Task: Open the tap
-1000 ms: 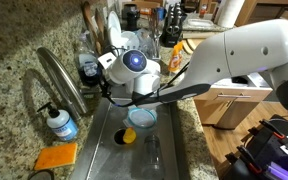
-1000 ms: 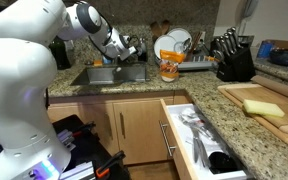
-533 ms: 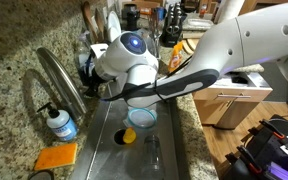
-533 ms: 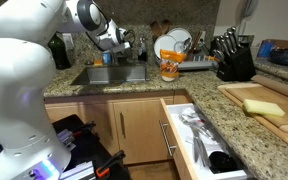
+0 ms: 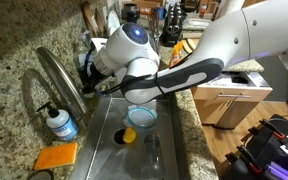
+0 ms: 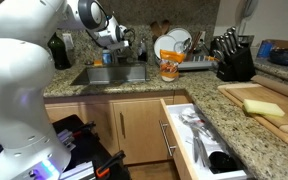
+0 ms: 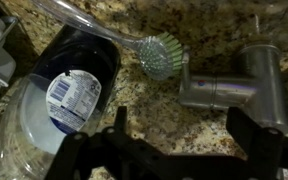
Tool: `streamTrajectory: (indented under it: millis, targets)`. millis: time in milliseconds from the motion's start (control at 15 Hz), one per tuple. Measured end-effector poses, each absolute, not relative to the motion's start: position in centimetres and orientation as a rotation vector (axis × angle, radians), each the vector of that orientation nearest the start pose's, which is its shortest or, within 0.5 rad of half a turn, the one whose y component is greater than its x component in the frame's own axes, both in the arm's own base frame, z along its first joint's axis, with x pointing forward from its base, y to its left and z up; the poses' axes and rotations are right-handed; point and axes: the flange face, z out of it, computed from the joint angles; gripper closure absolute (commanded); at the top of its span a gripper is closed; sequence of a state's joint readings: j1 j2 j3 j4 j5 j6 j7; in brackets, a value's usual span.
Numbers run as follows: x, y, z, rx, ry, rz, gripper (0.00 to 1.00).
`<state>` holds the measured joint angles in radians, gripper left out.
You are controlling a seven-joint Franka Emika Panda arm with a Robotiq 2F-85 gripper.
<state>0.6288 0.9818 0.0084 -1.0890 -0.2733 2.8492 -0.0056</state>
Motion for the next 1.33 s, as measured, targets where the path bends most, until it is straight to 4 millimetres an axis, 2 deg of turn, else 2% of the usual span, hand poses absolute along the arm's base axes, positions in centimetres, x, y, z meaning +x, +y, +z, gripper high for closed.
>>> streamTrajectory:
  millis: [267,667,1067,1133,1200,1333]
  targets:
    - [66.3,48.6,30.1,-2.57,-1.049,-1.057,0.0]
    - [66.3,48.6,29.7,-2.577,-1.048,-1.043,0.0]
    - [67.3,46.8,26.8,-2.659,-1.042,-0.982,0.0]
    - [67.3,46.7,26.6,-2.661,-1.042,-0.981,0.25]
    - [67.3,46.7,26.7,-2.66,-1.044,-0.982,0.27]
    - [67.3,46.9,26.8,-2.649,-1.053,-1.005,0.43]
